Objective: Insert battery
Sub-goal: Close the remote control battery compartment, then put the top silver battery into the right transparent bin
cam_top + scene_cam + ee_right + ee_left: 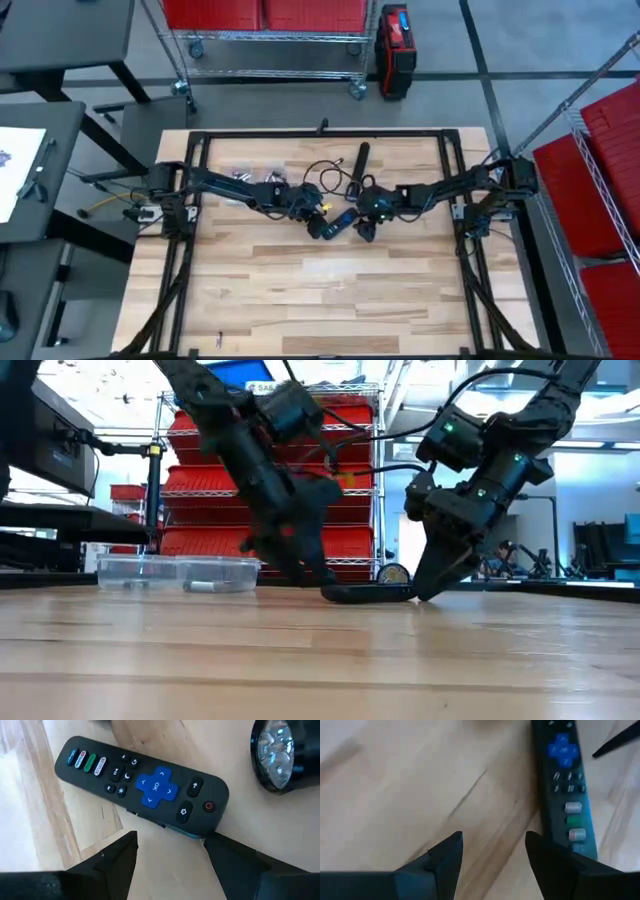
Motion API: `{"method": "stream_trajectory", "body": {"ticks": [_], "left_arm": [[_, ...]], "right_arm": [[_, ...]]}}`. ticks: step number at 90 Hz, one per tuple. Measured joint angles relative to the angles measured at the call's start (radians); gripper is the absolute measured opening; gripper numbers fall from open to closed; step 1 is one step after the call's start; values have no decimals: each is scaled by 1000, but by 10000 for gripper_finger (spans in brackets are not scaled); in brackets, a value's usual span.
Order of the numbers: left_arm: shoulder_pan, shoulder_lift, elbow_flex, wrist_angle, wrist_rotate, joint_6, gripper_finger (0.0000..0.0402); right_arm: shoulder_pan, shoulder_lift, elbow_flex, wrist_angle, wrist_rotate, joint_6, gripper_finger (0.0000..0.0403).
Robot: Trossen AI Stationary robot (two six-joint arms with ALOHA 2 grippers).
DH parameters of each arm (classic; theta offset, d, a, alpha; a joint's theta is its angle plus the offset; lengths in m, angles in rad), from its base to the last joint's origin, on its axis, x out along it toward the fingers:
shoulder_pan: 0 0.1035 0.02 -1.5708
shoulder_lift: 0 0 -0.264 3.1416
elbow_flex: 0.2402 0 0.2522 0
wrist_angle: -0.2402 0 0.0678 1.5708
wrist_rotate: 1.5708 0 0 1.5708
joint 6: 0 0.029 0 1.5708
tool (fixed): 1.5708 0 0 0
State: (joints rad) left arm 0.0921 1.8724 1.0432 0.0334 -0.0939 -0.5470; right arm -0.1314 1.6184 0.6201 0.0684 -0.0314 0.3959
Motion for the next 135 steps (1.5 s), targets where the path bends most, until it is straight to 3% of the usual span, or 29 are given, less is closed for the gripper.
{"method": "stream_trajectory", "body": {"ticks": [15,36,55,72,86,110,135], "left_arm": [[-6,59,49,-3,69,-49,195],[-42,69,72,37,90,-43,195],[-31,49,74,10,100,-42,195],[59,-91,115,-86,133,-74,195],[207,-121,243,-207,111,28,193],[447,128,565,-405,197,229,169],[444,401,875,-599,267,418,150]], "right_arm": [[2,1,2,-1,9,-1,232],[-15,3,24,-32,2,-6,232],[-29,-2,102,-204,2,-70,232],[-30,-136,195,-489,19,-140,232],[-64,-314,201,-548,120,-147,232],[-200,-515,202,-551,173,-155,232],[-290,-534,202,-653,174,-109,232]]}}
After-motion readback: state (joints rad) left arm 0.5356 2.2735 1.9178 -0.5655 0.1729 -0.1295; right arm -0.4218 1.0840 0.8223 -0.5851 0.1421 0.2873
